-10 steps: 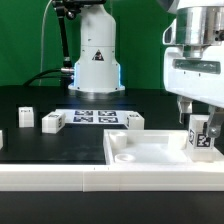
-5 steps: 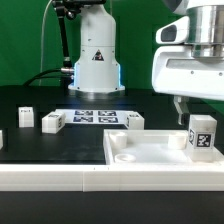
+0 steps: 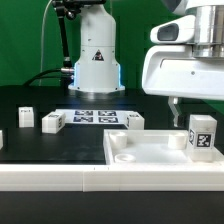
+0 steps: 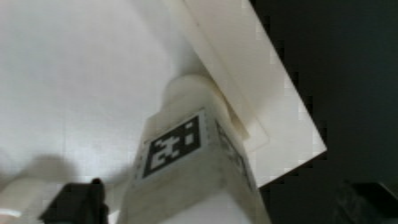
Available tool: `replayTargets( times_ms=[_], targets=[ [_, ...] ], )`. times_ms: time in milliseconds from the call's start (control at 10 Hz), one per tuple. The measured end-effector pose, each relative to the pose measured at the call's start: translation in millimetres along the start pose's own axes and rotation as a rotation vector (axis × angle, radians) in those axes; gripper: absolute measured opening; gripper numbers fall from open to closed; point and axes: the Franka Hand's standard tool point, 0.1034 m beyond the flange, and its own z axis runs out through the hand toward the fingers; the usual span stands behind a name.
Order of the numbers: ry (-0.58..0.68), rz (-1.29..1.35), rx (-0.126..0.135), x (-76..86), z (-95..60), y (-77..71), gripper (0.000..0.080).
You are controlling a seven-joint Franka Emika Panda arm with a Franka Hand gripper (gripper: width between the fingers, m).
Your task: Assemble one leg
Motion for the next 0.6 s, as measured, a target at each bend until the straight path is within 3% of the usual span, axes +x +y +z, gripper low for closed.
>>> replayTargets(
  times_ms=[500, 600],
  targets=[
    [0.008, -0.312, -0.021, 2.9, 0.2, 4.0, 0.0649],
    [0.008, -0.328, -0.021, 3.7, 0.2, 5.1, 0.0525]
  ],
)
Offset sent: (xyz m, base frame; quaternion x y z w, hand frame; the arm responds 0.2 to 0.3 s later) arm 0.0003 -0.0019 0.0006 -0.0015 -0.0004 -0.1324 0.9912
